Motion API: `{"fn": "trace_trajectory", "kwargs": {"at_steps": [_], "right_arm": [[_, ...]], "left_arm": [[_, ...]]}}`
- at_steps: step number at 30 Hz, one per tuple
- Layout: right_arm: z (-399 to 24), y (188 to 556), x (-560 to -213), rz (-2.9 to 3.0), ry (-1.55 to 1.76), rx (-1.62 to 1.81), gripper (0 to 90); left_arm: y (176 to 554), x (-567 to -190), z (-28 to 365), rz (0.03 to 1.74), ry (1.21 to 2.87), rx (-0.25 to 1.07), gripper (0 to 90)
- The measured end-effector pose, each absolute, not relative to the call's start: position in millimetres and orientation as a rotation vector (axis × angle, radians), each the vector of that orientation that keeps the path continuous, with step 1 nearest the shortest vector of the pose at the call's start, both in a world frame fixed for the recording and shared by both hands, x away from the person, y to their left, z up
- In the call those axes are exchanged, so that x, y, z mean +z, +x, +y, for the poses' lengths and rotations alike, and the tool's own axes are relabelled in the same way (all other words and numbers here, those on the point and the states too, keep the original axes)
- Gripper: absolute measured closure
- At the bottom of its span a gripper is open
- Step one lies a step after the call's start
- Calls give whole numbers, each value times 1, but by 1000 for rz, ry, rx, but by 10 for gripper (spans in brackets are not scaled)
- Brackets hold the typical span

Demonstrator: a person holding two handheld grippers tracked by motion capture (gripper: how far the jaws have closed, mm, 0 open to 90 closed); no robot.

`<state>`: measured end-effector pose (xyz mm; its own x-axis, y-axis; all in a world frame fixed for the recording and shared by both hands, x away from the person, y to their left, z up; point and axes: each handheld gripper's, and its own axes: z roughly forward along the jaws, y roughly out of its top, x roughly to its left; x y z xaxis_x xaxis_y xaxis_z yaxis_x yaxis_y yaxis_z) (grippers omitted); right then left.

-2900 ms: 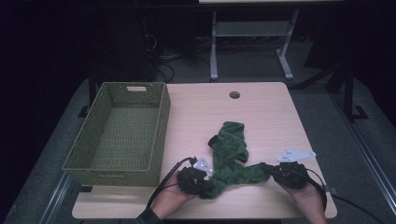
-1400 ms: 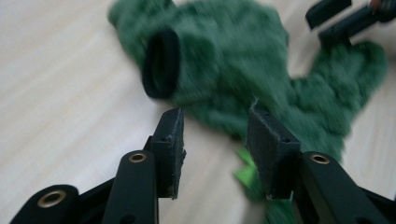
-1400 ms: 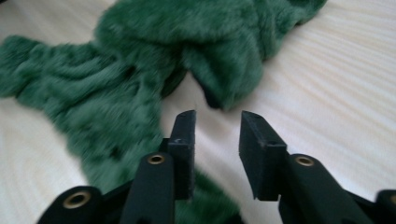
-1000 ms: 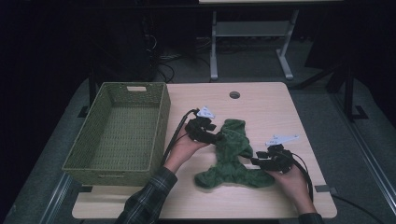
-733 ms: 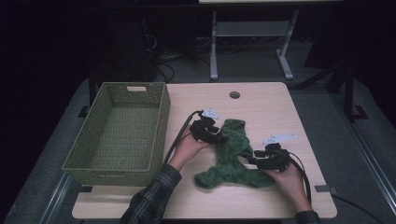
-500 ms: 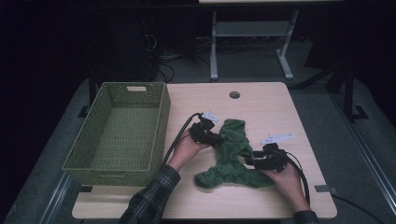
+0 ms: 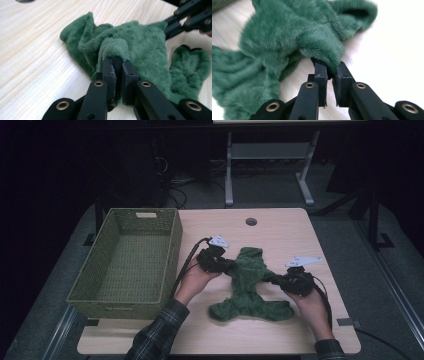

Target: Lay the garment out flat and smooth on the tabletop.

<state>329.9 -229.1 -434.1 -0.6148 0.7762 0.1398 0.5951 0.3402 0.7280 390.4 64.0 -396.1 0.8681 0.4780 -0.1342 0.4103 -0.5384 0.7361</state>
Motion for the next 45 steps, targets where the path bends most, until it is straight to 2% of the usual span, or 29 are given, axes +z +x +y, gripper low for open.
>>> {"fn": "trace_trajectory", "kwargs": {"at_steps": [6, 9, 19, 24, 26, 29, 33, 38, 45], "right_arm": [[-236, 323, -395, 2319, 1157, 1157, 817], [-232, 322, -389, 2338, 1132, 1153, 816], [-211, 343, -444, 2508, 1178, 1005, 815], [-211, 345, -457, 2528, 1196, 979, 814], [-211, 346, -461, 2529, 1207, 981, 802], [-212, 345, -460, 2529, 1203, 981, 698], [-218, 339, -446, 2504, 1192, 1039, 605], [-231, 341, -423, 2415, 1210, 1123, 601], [-224, 379, -407, 2398, 1240, 1139, 620]], "left_arm": [[375, -392, 75, 681, 2193, 126, 836], [372, -401, 78, 722, 2219, 122, 836], [378, -450, 84, 839, 2348, 77, 834], [377, -453, 80, 831, 2365, 93, 818], [376, -454, 79, 826, 2368, 96, 790], [375, -449, 79, 814, 2377, 98, 645], [373, -429, 84, 799, 2315, 107, 555], [378, -409, 84, 772, 2255, 181, 537], [405, -410, 74, 779, 2227, 231, 533]]}}
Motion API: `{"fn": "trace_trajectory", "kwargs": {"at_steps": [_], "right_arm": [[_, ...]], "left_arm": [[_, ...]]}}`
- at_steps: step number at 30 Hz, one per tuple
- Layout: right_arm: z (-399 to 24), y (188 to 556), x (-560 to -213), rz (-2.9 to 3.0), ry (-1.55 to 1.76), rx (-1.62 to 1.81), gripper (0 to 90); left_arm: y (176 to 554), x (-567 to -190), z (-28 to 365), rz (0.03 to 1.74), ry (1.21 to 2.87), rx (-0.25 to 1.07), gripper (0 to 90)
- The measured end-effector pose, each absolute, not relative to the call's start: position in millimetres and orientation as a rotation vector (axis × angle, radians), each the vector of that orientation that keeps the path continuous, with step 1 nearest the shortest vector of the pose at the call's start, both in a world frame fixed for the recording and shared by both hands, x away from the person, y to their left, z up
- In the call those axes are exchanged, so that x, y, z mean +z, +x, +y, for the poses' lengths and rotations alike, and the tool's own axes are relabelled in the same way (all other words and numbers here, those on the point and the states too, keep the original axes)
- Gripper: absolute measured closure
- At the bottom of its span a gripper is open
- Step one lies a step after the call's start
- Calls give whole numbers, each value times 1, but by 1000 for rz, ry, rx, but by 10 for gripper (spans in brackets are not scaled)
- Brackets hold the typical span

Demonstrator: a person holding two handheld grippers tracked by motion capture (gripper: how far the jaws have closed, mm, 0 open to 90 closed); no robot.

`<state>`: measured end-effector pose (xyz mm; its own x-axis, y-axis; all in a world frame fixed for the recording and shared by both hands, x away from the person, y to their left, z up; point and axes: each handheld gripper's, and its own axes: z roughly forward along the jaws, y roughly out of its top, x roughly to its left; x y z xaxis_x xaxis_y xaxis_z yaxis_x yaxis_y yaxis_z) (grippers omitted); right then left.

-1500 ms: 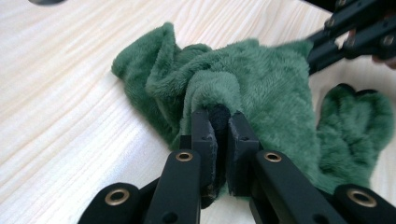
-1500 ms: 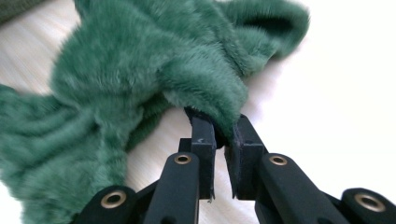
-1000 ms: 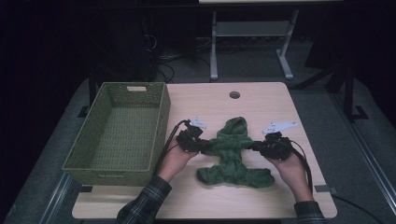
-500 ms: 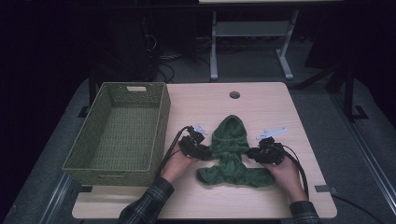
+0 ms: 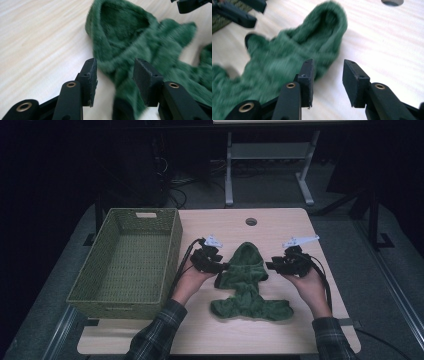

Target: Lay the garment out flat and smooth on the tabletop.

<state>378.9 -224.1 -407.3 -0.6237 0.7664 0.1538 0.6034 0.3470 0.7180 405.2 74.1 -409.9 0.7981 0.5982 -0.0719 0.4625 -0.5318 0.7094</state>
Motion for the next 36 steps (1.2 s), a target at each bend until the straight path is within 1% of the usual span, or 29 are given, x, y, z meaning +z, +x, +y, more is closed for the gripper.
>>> {"fn": "trace_trajectory", "kwargs": {"at_steps": [5, 9, 12, 17, 23, 25, 28, 31, 33, 35, 36], "right_arm": [[-216, 409, -411, 2404, 1292, 1162, 625], [-208, 424, -424, 2438, 1326, 1130, 638], [-207, 427, -433, 2459, 1339, 1108, 677], [-209, 425, -442, 2506, 1327, 1081, 778], [-207, 424, -444, 2529, 1316, 1073, 811], [-205, 424, -445, 2537, 1310, 1071, 832], [-204, 425, -448, 2544, 1312, 1073, 849], [-203, 425, -450, 2550, 1312, 1068, 857], [-203, 425, -450, 2547, 1311, 1069, 860], [-204, 424, -450, 2537, 1306, 1067, 863], [-205, 423, -450, 2531, 1308, 1073, 863]], "left_arm": [[426, -415, 68, 803, 2216, 233, 522], [436, -423, 63, 789, 2219, 215, 501], [441, -428, 60, 775, 2217, 198, 495], [446, -441, 58, 776, 2248, 146, 486], [449, -450, 51, 770, 2252, 104, 487], [449, -452, 50, 775, 2266, 96, 507], [451, -455, 51, 770, 2279, 54, 566], [450, -456, 49, 779, 2282, 26, 646], [450, -457, 48, 782, 2299, 30, 709], [449, -458, 48, 791, 2305, 48, 793], [450, -458, 48, 793, 2317, 50, 813]]}}
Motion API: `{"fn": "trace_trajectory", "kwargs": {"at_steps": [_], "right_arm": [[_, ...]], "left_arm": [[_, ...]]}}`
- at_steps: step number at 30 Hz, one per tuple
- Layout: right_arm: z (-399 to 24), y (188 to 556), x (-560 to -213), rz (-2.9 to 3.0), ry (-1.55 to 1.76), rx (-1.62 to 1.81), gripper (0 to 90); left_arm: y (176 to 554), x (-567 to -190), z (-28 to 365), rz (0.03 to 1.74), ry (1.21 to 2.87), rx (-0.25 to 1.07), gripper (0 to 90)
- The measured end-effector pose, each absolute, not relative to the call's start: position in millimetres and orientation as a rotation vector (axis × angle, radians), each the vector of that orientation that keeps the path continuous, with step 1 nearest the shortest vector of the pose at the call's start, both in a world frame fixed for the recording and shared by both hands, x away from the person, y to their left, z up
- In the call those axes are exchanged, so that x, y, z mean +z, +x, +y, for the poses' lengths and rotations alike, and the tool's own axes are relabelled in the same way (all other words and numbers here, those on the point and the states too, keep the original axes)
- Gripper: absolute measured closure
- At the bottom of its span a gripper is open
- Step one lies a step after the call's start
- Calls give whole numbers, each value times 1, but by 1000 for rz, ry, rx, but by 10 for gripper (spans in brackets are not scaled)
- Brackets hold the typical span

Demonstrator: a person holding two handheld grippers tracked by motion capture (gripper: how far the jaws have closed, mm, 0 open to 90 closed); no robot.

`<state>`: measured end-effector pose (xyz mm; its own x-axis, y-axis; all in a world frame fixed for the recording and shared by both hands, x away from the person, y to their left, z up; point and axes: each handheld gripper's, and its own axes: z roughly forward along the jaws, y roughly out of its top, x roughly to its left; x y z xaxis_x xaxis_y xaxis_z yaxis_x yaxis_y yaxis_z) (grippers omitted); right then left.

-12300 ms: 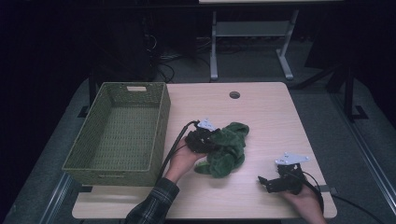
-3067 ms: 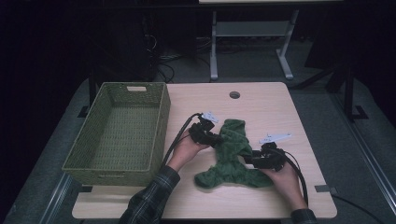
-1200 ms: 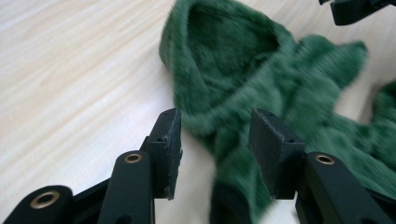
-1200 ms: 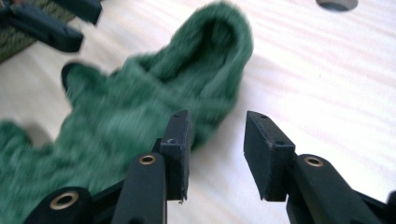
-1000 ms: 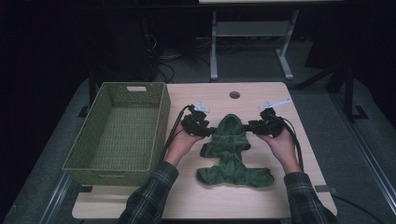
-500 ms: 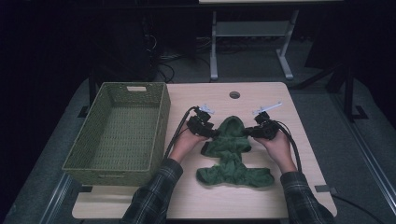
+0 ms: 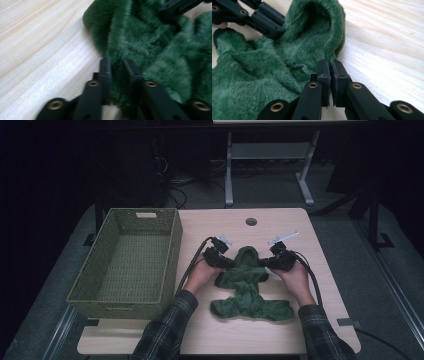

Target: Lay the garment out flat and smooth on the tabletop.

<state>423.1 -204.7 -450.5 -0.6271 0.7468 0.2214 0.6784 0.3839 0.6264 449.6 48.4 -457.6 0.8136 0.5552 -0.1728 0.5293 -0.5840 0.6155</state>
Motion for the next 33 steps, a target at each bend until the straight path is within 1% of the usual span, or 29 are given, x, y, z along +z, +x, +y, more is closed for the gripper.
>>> {"fn": "trace_trajectory", "kwargs": {"at_steps": [1, 3, 12, 15, 16, 21, 24, 26, 28, 31, 33], "right_arm": [[-206, 422, -451, 2525, 1312, 1076, 865], [-210, 420, -453, 2511, 1319, 1079, 867], [-220, 418, -452, 2475, 1333, 1069, 876], [-222, 418, -452, 2463, 1338, 1064, 878], [-223, 419, -452, 2463, 1340, 1064, 878], [-219, 419, -454, 2476, 1325, 1053, 877], [-217, 419, -455, 2477, 1323, 1051, 877], [-216, 419, -456, 2480, 1327, 1048, 877], [-216, 419, -456, 2481, 1325, 1049, 877], [-216, 419, -455, 2480, 1320, 1052, 877], [-217, 419, -455, 2477, 1319, 1055, 877]], "left_arm": [[449, -458, 49, 801, 2313, 53, 859], [448, -456, 49, 800, 2315, 69, 882], [448, -447, 58, 838, 2317, 194, 898], [450, -449, 62, 860, 2290, 179, 895], [450, -450, 63, 874, 2270, 180, 876], [452, -453, 63, 866, 2225, 159, 583], [454, -455, 61, 853, 2215, 139, 527], [455, -457, 58, 853, 2218, 132, 528], [456, -459, 57, 847, 2229, 130, 551], [456, -462, 54, 838, 2236, 119, 614], [456, -464, 53, 828, 2253, 107, 688]]}}
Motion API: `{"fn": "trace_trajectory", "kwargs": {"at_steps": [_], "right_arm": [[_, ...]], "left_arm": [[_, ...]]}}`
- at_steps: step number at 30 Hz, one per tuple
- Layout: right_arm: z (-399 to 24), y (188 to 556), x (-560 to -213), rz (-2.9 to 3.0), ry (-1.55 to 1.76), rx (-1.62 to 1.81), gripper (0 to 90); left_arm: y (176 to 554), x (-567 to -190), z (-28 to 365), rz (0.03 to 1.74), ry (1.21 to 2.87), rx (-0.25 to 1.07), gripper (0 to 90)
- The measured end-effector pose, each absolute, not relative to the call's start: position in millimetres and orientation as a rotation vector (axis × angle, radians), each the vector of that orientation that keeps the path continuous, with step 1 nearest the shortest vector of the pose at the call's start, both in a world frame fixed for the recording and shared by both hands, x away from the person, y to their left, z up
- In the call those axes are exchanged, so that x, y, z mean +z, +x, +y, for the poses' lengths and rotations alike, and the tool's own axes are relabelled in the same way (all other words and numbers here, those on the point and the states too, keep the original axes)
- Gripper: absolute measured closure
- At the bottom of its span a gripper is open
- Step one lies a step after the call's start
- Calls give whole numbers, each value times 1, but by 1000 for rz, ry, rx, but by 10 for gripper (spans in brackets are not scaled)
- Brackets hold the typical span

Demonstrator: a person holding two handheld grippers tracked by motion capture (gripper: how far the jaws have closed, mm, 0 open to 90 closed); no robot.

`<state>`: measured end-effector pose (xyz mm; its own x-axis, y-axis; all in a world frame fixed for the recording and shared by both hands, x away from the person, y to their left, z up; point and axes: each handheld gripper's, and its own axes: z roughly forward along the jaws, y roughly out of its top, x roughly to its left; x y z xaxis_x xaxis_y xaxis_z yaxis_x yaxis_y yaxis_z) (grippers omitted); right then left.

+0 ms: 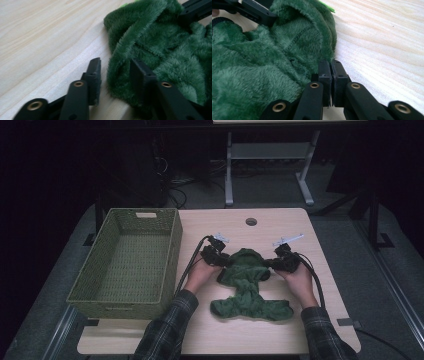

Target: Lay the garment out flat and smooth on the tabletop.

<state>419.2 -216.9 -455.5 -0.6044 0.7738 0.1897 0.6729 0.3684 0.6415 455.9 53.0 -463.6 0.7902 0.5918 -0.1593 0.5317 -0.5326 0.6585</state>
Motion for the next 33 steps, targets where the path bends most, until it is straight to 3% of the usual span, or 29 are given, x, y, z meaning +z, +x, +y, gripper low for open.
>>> {"fn": "trace_trajectory", "kwargs": {"at_steps": [3, 5, 13, 22, 24, 26, 30, 33], "right_arm": [[-218, 419, -455, 2476, 1314, 1049, 878], [-219, 419, -454, 2468, 1318, 1038, 879], [-228, 423, -448, 2409, 1332, 1035, 885], [-231, 426, -465, 2432, 1365, 960, 887], [-232, 428, -465, 2420, 1370, 952, 886], [-233, 429, -465, 2418, 1372, 959, 861], [-236, 425, -455, 2378, 1378, 1006, 684], [-240, 419, -438, 2329, 1342, 1059, 666]], "left_arm": [[455, -464, 53, 829, 2280, 127, 841], [456, -463, 55, 842, 2275, 132, 869], [454, -444, 60, 794, 2222, 294, 873], [458, -467, 52, 783, 2291, 305, 865], [459, -468, 51, 796, 2279, 301, 846], [460, -466, 51, 821, 2259, 273, 755], [458, -450, 60, 856, 2203, 236, 609], [452, -434, 64, 843, 2181, 225, 555]]}}
